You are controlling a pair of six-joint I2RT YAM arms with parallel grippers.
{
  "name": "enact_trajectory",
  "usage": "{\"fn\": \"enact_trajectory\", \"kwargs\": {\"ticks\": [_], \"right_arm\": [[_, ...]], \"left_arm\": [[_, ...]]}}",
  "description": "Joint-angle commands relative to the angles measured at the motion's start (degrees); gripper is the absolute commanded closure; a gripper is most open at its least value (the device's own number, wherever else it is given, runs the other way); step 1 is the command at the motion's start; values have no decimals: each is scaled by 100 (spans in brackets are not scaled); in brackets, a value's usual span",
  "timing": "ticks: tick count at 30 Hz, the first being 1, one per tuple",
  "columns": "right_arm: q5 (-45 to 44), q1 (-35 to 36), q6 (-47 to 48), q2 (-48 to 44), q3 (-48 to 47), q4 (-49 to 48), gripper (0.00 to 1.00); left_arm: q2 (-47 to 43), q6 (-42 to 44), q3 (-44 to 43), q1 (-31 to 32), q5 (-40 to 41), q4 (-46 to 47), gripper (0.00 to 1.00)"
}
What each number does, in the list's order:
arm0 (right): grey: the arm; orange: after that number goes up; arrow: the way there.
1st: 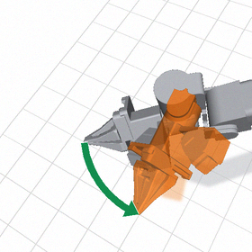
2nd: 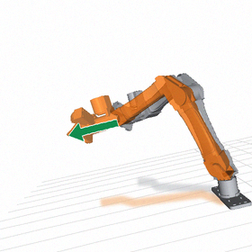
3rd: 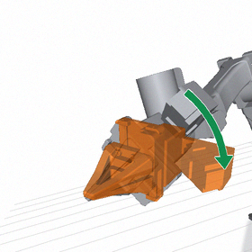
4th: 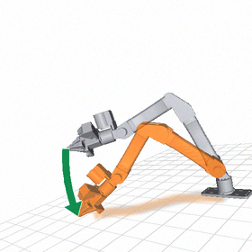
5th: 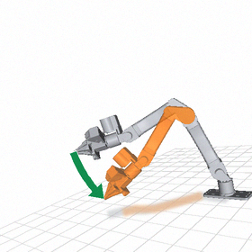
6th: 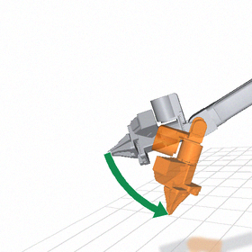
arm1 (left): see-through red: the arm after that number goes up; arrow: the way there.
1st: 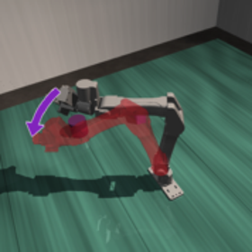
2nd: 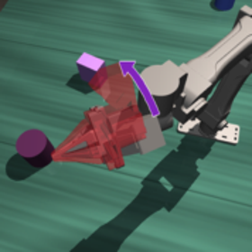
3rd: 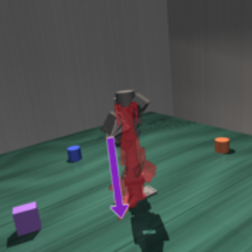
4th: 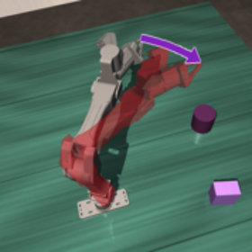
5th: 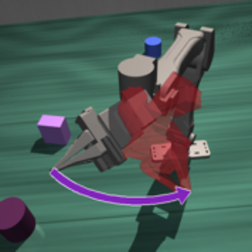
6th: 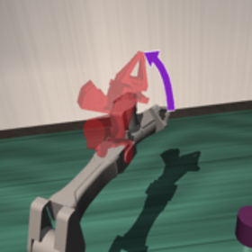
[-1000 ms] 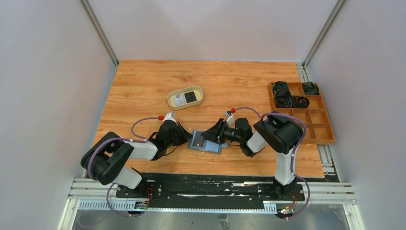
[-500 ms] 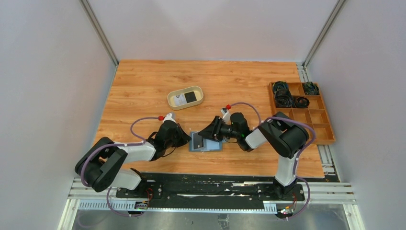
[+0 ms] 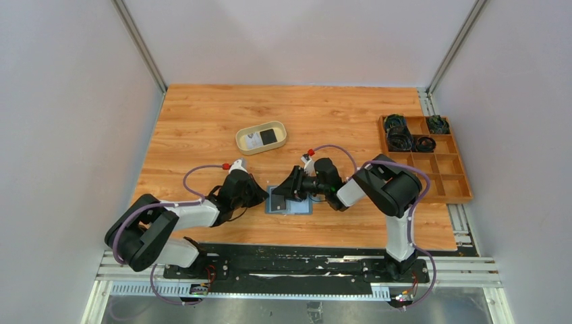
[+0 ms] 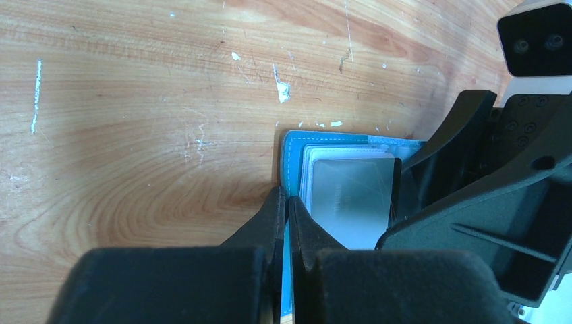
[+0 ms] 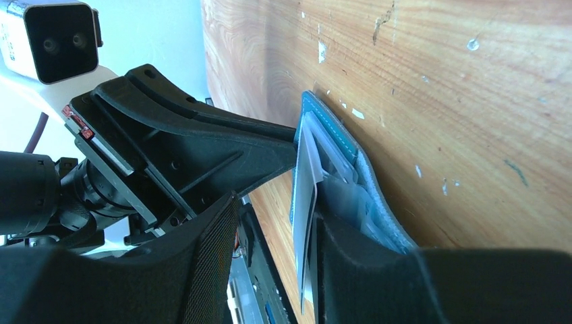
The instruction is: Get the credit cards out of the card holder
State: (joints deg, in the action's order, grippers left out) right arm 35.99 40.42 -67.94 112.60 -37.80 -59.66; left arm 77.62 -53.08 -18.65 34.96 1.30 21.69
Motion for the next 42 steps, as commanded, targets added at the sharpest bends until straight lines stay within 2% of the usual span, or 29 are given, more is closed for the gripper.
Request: {"fn": "enact_trajectory", "kwargs": {"ticks": [1,17,29,33,40,42], "right_arm": [[235,129,81,75,-87,264,56],[520,-188,221,-743,288,600,59],[619,-413,331,-686,685,477,63],[599,-458,343,-508,747,359,72],[567,-514,276,-195,912,24,100],[588,-550,281,-149,954,-21,100]], "left_arm": [[2,96,54,64,38,-297,100],[-52,86,130,42,234,-342,100],[-204,179,81,17,353,-610,100],[-204,192,65,11,353,-631,100],[-204,219,46,11,360,-688,100],[-204,228,38,13,366,-707,100]]}}
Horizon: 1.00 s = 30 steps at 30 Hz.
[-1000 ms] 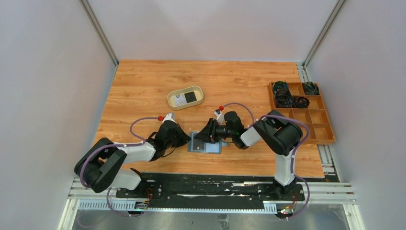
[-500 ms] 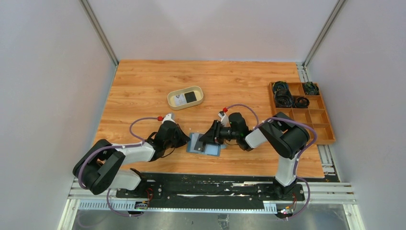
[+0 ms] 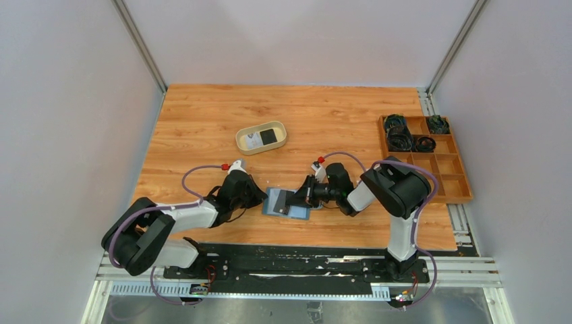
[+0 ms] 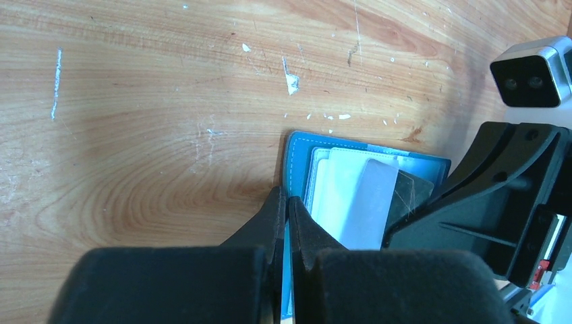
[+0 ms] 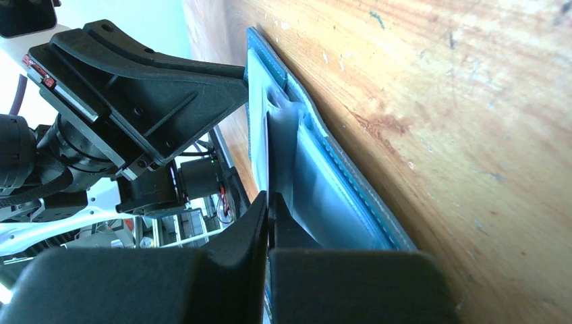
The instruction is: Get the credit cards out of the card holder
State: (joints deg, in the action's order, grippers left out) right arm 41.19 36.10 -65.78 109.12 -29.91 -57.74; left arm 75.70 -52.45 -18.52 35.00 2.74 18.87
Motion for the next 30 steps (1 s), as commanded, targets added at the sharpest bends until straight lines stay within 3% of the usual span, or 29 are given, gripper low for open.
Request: {"fn": "enact_trajectory", "kwargs": {"ticks": [1,10,13,16,19,21,30], "right_arm": [[79,-135,65,208,207,-238,100],[541,-843,538,-216,628,252,100],[724,-1043,947,-619,497,1006,100],[752,-1126,1682,-1175,-42,2411,100],[481,-1106,2870,-1589,-1290,4485,100],[438,-1114,3412,-1562,-2182,5350,100],[617,-1098,4651,818,-6948,8612,100]], "left_arm": [[-24,172,19,7,225,-432,100],[-281,217,-4,-54,366,-678,100],[-433,247,-1,-132,404,-822,100],[-649,281,12,-212,490,-1036,100],[-825,345,60,-382,496,-1213,100],[-898,402,83,-530,419,-1256,100],[-1382,621,185,-1198,35,-1487,100]]}}
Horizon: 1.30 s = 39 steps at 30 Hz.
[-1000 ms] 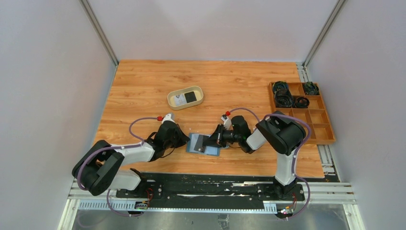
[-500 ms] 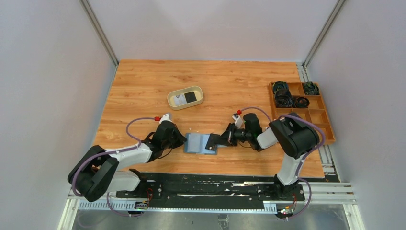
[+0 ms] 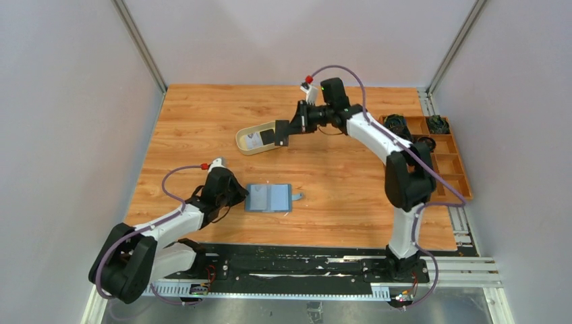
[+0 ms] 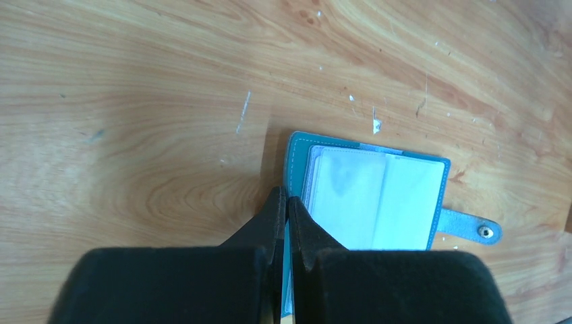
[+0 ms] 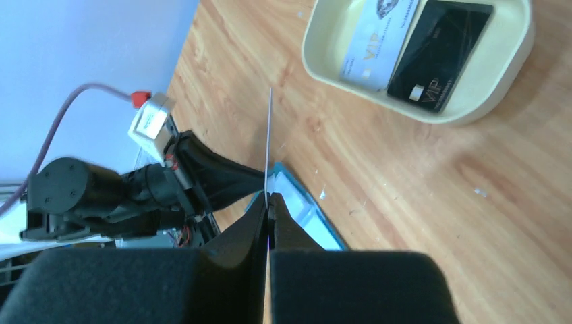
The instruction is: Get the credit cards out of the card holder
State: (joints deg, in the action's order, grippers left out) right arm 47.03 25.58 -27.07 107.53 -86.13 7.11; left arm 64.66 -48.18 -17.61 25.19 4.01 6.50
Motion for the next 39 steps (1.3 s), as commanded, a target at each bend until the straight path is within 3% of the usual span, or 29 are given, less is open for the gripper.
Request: {"fn": "enact_trajectory", "kwargs": {"ticks": [1,6,12,19,39], "right_arm": [[21,-47,837,1261,-1659,2292,100],[-148,-23,995,2639,-4172,3322,100],[-208,-21,642,3631,-5818,3207,100],[-132,34,138,4060,-5940,2319,100],[-692,202,616,4609,-5683,2199,100]], "left_arm": [[-318,224,87,-262,-124,-291,100],[-570,355,78,-451,-275,-494,100],[-735,513,7,-660,-454,-624,100],[-704,695,-85,-725,-653,-834,100],[-255,793,-129,-860,-840,-566,100]]}}
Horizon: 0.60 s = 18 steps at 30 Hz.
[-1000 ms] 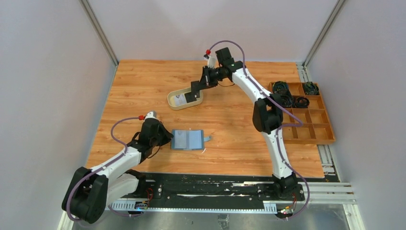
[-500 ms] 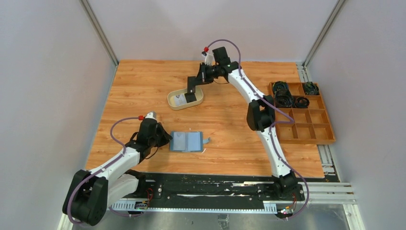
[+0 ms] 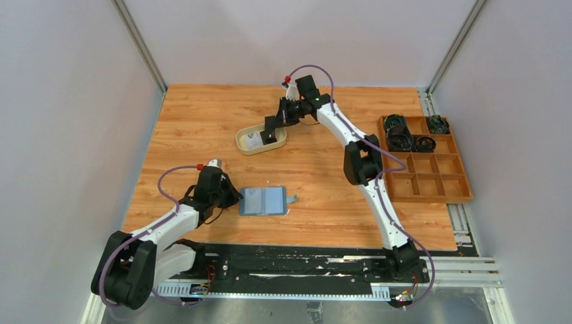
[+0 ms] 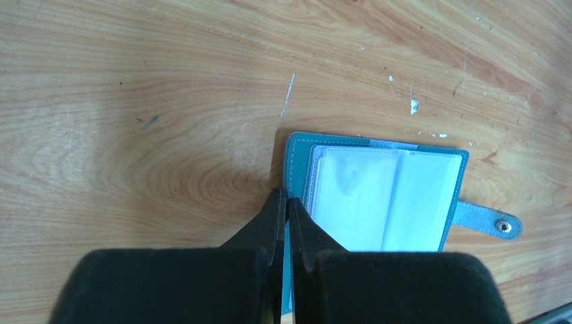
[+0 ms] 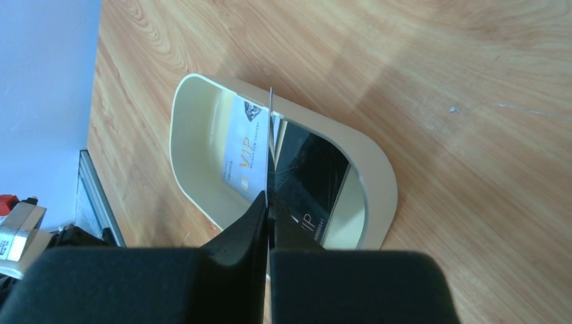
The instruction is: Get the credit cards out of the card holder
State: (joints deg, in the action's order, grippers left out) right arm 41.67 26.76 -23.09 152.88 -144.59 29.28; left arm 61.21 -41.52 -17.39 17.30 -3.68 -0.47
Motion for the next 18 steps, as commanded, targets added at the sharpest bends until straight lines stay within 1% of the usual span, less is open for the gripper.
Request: {"fn": "enact_trajectory", "kwargs": {"ticks": [1,9,18], "right_arm": [[-190,91,281,62,213,27,100],[-466,107,894,-218,830,350,100],[-560,27,1210,-736,1813,361,100]], "left_arm": [[104,126,-151,-73,-76,165,100],[143,144,-181,-112,-88,154,100],[36,152,-219,-122,-67,73,100]]}}
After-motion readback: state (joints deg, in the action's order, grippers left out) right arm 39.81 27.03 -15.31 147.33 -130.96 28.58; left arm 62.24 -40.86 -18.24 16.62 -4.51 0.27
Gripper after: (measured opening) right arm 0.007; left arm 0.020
